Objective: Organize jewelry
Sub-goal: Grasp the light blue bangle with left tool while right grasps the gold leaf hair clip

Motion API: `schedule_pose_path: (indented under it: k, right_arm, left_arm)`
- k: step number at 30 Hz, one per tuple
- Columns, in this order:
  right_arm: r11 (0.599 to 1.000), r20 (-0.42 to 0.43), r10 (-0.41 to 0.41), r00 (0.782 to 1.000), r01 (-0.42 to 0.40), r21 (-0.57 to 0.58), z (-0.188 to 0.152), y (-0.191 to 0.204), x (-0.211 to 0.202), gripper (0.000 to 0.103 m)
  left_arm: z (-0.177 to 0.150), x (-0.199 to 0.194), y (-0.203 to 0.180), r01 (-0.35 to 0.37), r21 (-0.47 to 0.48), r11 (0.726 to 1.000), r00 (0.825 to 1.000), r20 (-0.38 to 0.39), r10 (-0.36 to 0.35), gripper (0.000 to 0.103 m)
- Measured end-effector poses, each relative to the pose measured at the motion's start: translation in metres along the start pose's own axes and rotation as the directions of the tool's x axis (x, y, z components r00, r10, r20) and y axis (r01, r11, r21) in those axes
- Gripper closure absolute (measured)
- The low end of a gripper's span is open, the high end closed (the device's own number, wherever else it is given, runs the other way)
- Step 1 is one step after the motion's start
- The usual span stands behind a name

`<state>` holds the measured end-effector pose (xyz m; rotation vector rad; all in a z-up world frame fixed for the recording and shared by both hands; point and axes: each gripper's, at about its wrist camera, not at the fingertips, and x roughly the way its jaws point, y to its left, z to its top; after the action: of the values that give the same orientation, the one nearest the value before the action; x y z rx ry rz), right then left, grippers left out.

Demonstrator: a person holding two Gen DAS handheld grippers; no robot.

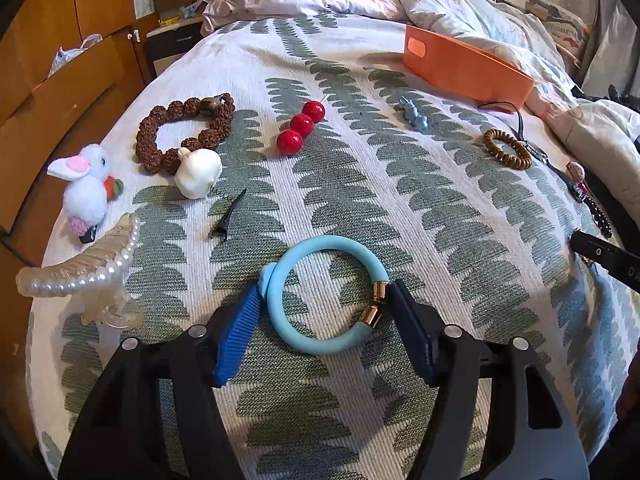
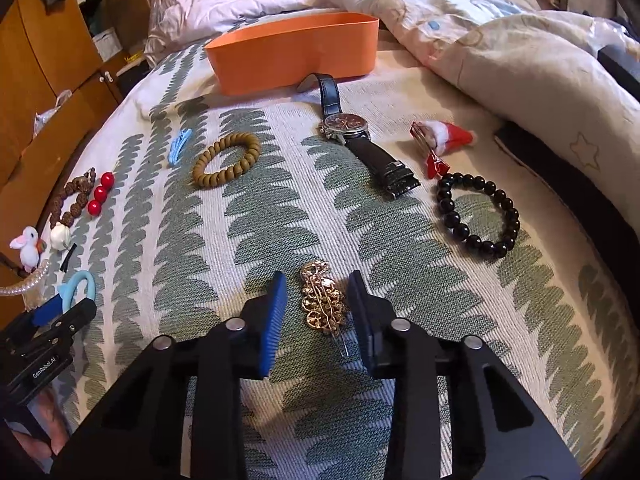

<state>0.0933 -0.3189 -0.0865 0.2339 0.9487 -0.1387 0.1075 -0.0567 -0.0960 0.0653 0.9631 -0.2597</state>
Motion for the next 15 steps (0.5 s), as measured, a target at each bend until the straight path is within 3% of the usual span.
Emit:
schedule_pose_path:
  k: [15]
  right_arm:
    - [0.997, 0.051, 0.07, 0.996, -0.071, 0.014, 0.0, 0.006, -0.025, 0.079]
  left_arm:
    - [-0.001, -0.019, 0.013, 0.033, -0.024, 0.999, 0.999, 0.035, -0.032, 0.038]
